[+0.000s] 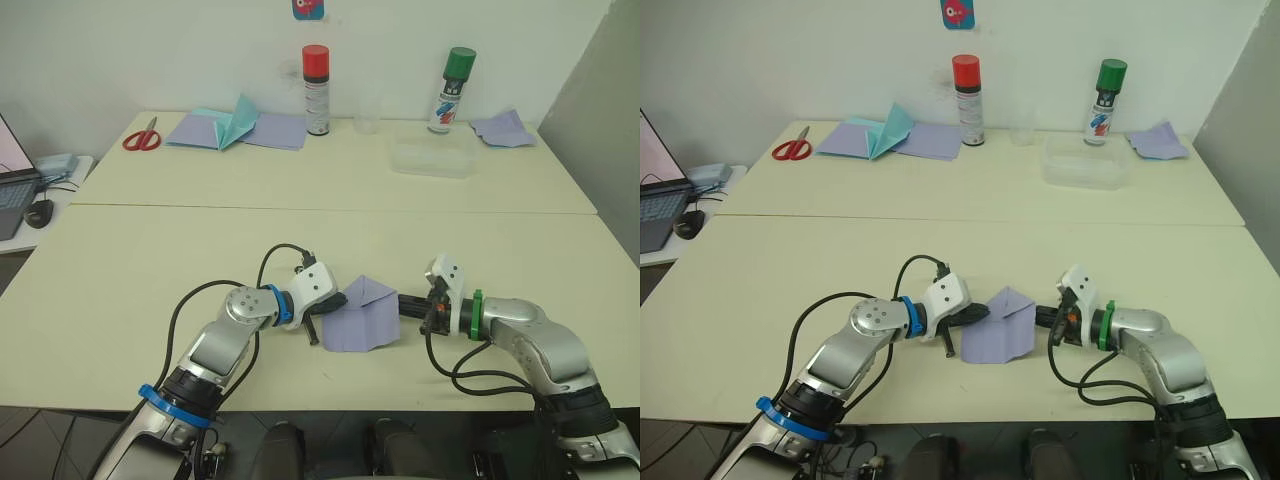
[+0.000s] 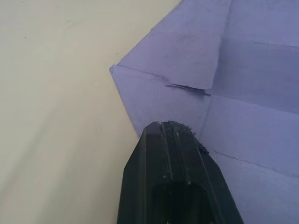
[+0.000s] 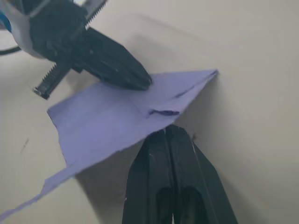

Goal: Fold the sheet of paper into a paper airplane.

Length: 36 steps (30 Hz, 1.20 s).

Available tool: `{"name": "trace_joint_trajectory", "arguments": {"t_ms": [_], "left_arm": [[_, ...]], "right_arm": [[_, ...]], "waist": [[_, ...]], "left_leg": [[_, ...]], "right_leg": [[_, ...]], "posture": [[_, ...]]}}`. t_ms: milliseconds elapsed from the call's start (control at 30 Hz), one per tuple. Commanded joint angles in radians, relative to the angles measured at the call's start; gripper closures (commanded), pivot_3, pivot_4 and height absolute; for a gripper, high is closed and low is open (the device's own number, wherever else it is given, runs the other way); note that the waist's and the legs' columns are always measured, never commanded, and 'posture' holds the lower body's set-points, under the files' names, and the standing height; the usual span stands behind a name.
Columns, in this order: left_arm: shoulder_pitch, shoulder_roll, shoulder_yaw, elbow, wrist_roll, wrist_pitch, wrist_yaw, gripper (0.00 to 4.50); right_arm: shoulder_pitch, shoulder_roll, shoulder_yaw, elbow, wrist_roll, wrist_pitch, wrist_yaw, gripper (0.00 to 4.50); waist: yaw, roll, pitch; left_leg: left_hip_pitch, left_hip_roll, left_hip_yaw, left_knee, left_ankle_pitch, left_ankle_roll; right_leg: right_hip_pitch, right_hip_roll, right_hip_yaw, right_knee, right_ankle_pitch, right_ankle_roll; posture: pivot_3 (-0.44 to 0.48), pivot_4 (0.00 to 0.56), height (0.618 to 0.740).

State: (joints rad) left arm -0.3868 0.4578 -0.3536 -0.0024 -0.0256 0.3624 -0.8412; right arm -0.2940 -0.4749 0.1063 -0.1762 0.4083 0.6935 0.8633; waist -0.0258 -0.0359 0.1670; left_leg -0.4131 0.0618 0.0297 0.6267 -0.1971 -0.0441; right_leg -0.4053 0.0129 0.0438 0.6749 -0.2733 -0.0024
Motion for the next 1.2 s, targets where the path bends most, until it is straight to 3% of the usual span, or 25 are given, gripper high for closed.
{"name": "trace_joint_trajectory", "arguments": {"t_ms": [33, 667, 1200], "left_arm": [[0.026, -0.003, -0.056, 0.044, 0.034, 0.022, -0.016, 4.48], [0.044, 0.004, -0.052, 0.019, 0.03, 0.038, -0.014, 4.48], [0.068, 0.029, -0.009, 0.003, 0.015, 0.052, -0.007, 4.48]], "right_arm": [[-0.031, 0.032, -0.004, -0.037, 0.023, -0.008, -0.023, 4.5], [-0.094, 0.114, 0.13, 0.081, -0.092, -0.099, -0.068, 4.5], [-0.101, 0.108, 0.208, 0.177, -0.217, -0.182, -0.061, 4.5]], "waist": [[0.001, 0.0, 0.0], [0.0, 0.0, 0.0], [-0.003, 0.0, 0.0]], "left_leg": [[0.0, 0.0, 0.0, 0.0, 0.0, 0.0], [-0.002, 0.0, 0.0, 0.0, 0.0, 0.0], [-0.001, 0.0, 0.0, 0.0, 0.0, 0.0]], "right_leg": [[0.0, 0.0, 0.0, 0.0, 0.0, 0.0], [-0.001, 0.0, -0.001, -0.001, 0.002, 0.003], [-0.001, 0.001, -0.001, -0.001, 0.002, 0.003]], "posture": [[0.0, 0.15, 0.74], [0.0, 0.15, 0.74], [0.0, 0.15, 0.74]]}}
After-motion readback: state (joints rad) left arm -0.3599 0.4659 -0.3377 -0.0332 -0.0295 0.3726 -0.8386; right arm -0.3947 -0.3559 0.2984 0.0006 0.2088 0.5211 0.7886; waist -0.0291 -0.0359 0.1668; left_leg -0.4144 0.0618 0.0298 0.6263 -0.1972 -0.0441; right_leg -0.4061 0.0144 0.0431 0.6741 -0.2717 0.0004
